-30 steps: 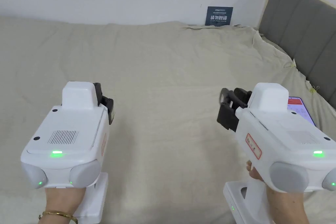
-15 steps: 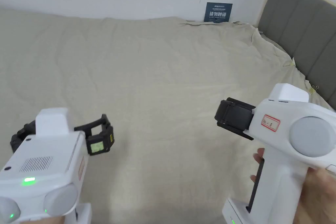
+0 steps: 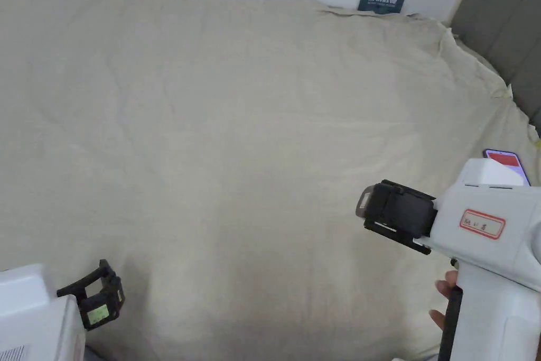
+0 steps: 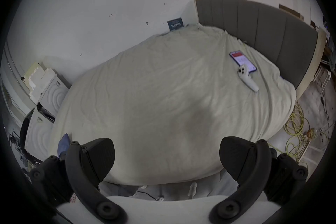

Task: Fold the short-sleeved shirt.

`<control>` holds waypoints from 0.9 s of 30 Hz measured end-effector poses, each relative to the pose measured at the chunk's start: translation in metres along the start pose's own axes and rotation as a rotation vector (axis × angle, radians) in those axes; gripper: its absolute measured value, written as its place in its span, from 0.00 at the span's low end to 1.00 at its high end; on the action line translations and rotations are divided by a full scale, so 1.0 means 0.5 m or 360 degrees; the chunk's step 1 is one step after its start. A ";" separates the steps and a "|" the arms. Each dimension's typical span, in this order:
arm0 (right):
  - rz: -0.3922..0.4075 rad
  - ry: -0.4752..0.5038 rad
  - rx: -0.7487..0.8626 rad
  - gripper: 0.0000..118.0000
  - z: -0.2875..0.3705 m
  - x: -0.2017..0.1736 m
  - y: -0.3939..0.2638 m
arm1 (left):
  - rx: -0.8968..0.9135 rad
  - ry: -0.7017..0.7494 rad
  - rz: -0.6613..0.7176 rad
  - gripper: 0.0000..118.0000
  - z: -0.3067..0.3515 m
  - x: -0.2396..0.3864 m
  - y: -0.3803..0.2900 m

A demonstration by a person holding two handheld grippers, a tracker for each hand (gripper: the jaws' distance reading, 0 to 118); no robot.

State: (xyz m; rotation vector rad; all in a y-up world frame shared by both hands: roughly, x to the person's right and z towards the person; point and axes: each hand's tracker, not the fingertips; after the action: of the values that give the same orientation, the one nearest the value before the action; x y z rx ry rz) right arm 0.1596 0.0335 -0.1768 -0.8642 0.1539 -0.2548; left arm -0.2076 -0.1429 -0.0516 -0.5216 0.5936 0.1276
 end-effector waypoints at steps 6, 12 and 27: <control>0.0261 -0.0274 0.0202 0.97 -0.004 -0.013 -0.037 | 0.0047 -0.0005 0.0020 1.00 0.014 -0.003 0.000; 0.0317 -0.0392 0.0254 0.97 -0.043 0.102 -0.112 | -0.0002 0.0010 -0.0002 1.00 0.006 0.003 0.003; 0.0383 -0.0841 0.0573 0.97 -0.103 0.173 -0.274 | -0.0055 0.0010 -0.0050 1.00 0.000 0.018 -0.001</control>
State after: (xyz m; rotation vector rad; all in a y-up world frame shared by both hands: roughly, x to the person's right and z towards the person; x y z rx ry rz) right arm 0.2088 -0.1138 -0.1072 -0.5238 -0.2743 0.1727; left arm -0.2000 -0.1433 -0.0564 -0.5648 0.5898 0.1068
